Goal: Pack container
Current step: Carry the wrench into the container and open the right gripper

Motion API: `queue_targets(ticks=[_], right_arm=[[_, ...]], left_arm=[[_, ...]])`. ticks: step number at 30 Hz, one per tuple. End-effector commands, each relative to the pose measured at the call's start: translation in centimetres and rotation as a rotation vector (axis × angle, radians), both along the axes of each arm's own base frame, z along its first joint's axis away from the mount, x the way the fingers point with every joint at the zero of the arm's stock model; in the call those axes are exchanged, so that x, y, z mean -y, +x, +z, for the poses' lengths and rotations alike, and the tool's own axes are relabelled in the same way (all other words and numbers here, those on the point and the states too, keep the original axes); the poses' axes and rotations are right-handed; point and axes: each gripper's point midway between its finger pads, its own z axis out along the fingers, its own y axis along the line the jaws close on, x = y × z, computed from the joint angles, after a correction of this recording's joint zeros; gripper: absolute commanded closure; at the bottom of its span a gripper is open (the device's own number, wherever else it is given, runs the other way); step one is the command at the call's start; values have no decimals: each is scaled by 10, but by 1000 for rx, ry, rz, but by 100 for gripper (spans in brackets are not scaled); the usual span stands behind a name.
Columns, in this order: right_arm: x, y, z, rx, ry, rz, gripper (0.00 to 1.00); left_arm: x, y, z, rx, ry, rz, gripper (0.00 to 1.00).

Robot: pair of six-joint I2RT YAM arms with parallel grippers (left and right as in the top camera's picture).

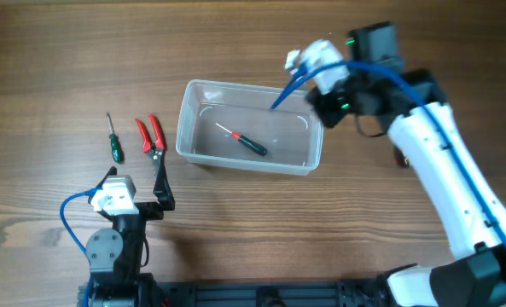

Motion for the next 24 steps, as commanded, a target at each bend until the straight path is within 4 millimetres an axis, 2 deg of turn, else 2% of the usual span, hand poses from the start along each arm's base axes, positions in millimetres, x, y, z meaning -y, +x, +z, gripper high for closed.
queue_targets(ticks=[1,3,6,12,16,17,18,19,24], right_arm=[[-40,-13,21,146,-16,240,96],[-54,-19,15,166,-38,322,96],[-64,-22,-14,126,-91,417,96],[-62,-9,-101,-50,-198,427,96],[-62,-9,-139,-135,-222,430,96],[-61,-10,-144,-151,-225,426,94],[-61,-10,-152,-177,-225,407,74],[-61,-11,-157,-195,-226,395,64],[-61,-10,-159,-199,-223,386,61]], left_arm=[[-2,0,0,4,-16,11,0],[-2,0,0,4,-16,11,0],[-2,0,0,4,-16,11,0],[-2,0,0,4,-16,11,0],[-2,0,0,4,-16,11,0],[-2,0,0,4,-16,11,0],[-2,0,0,4,-16,11,0],[-2,0,0,4,-16,11,0],[-2,0,0,4,-16,11,0]])
